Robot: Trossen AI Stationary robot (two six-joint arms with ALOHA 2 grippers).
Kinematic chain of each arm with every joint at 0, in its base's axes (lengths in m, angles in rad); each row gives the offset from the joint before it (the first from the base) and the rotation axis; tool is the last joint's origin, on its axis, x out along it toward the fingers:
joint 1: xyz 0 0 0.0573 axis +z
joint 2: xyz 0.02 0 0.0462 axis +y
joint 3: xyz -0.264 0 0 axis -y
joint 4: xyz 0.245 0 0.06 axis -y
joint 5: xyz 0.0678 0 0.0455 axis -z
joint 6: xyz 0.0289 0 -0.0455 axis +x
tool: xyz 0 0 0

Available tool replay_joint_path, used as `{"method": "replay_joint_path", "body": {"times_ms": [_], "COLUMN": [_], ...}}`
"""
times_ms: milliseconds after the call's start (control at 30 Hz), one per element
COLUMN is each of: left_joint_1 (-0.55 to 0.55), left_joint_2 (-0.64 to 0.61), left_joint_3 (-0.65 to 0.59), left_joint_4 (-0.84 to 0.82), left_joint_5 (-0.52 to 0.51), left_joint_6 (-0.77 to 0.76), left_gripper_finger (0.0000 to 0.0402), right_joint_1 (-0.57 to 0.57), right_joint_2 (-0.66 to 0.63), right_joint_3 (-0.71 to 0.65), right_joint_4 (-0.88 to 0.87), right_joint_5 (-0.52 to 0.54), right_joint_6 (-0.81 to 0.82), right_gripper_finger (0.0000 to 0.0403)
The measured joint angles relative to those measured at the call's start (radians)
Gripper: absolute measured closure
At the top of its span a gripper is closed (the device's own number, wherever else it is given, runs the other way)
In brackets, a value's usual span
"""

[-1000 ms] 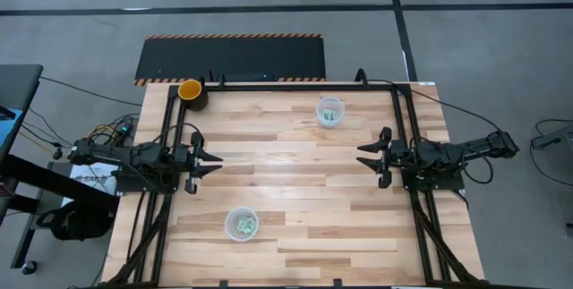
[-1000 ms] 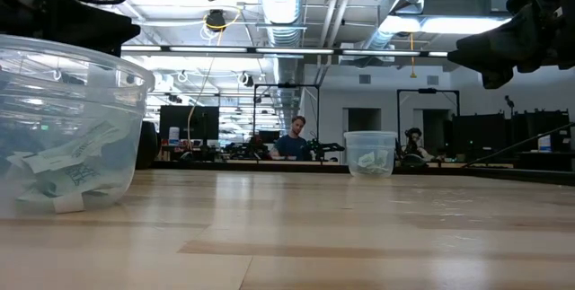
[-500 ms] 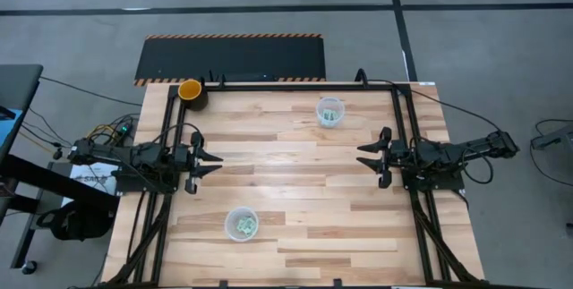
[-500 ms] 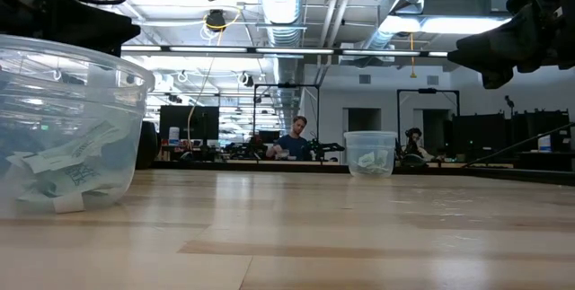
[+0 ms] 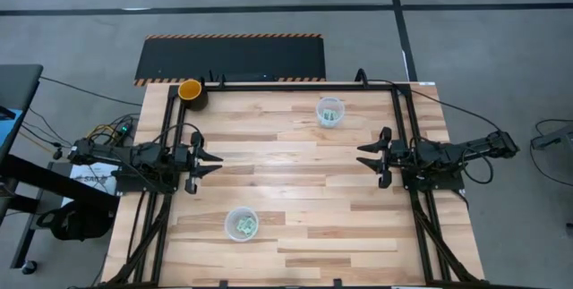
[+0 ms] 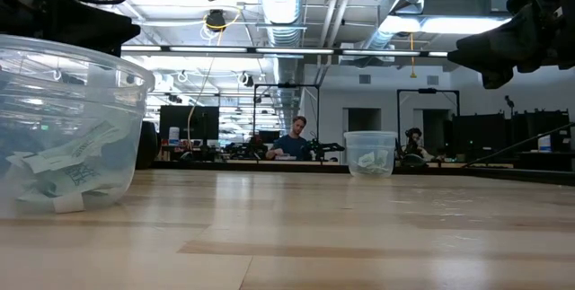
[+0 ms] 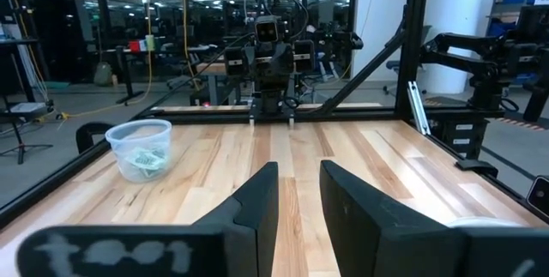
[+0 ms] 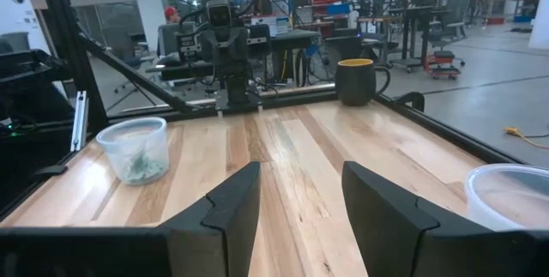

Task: Pick and place Stevia / Truvia into bins
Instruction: Return to Home Position

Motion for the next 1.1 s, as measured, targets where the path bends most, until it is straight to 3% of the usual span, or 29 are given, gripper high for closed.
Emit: {"method": "replay_joint_path", "body": {"times_ms": [1100], "left_joint_1": [0.0], "left_joint_2": [0.0], "left_joint_3": [0.0], "left_joint_4": [0.0], "left_joint_5": [0.0], "left_joint_6": [0.004], "left_gripper_finger": [0.0325], "right_joint_1": [0.0], "right_joint_2": [0.0], "right_joint_3": [0.0], "right_joint_4": [0.0], "right_joint_5": [0.0], "right_joint_6": [0.0], "right_gripper_finger": [0.0243]}}
